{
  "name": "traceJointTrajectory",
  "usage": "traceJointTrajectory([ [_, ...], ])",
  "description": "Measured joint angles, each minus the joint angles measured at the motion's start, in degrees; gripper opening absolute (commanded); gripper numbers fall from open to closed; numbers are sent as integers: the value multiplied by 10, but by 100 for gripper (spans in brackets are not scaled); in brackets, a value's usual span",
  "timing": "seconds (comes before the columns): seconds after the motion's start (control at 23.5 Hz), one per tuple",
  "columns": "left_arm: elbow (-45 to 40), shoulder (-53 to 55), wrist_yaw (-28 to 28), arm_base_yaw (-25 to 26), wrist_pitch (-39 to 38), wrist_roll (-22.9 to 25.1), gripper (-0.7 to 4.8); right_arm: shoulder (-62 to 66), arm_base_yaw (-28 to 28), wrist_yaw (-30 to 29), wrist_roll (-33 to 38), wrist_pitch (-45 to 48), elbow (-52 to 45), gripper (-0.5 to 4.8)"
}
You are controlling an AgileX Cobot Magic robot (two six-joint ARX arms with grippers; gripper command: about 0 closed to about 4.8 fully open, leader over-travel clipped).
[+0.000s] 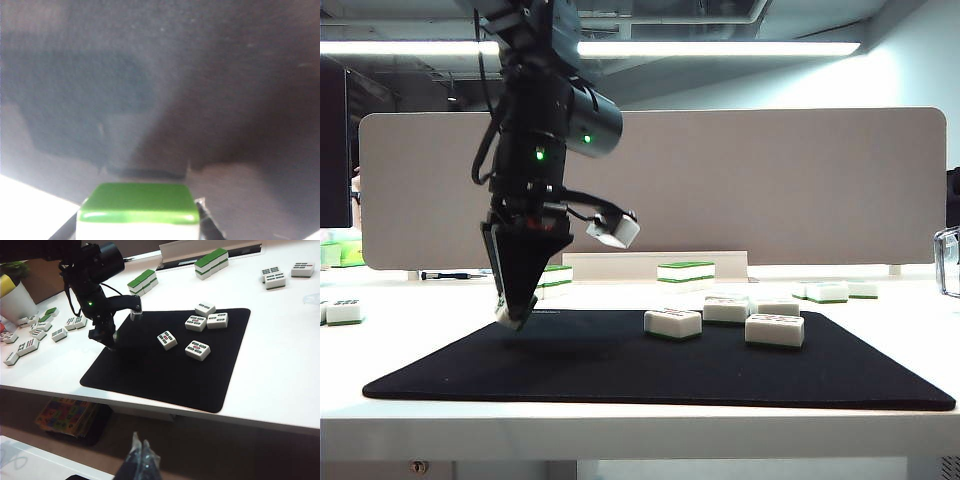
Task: Align six mahjong tiles in a row on the table.
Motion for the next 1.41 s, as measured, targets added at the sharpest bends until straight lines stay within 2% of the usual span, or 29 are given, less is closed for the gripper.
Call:
traceJointTrajectory([
  [0.13,1,26,-49,1,14,25,237,0,0,0,0,0,0,-1],
  [0.26,4,47,-79,-2,2,30,247,0,0,0,0,0,0,-1],
  [0.47,7,52,-131,-41,7,43,252,0,0,0,0,0,0,-1],
  [0.55,11,52,-132,-56,19,40,355,0,0,0,0,0,0,-1],
  [0.68,13,52,-139,-57,28,38,373,0,0,0,0,0,0,-1],
  [0.77,23,53,-148,-59,12,8,373,0,0,0,0,0,0,-1],
  [0.85,40,49,-137,-59,-7,-42,372,0,0,0,0,0,0,-1],
  [0.94,40,30,-88,-59,-33,-61,370,0,0,0,0,0,0,-1],
  [1.02,40,-2,-11,-56,-44,-77,272,0,0,0,0,0,0,-1],
  [1.06,40,-16,-1,-51,-38,-85,236,0,0,0,0,0,0,-1],
  [1.19,40,-58,1,-9,-18,-123,79,0,0,0,0,0,0,-1],
  [1.24,41,-61,1,10,-18,-150,54,0,0,0,0,0,0,-1],
  [1.32,37,-58,1,40,-17,-196,46,0,0,0,0,0,0,-1],
  [1.41,20,-58,19,48,-19,-209,22,0,0,0,0,0,0,-1],
])
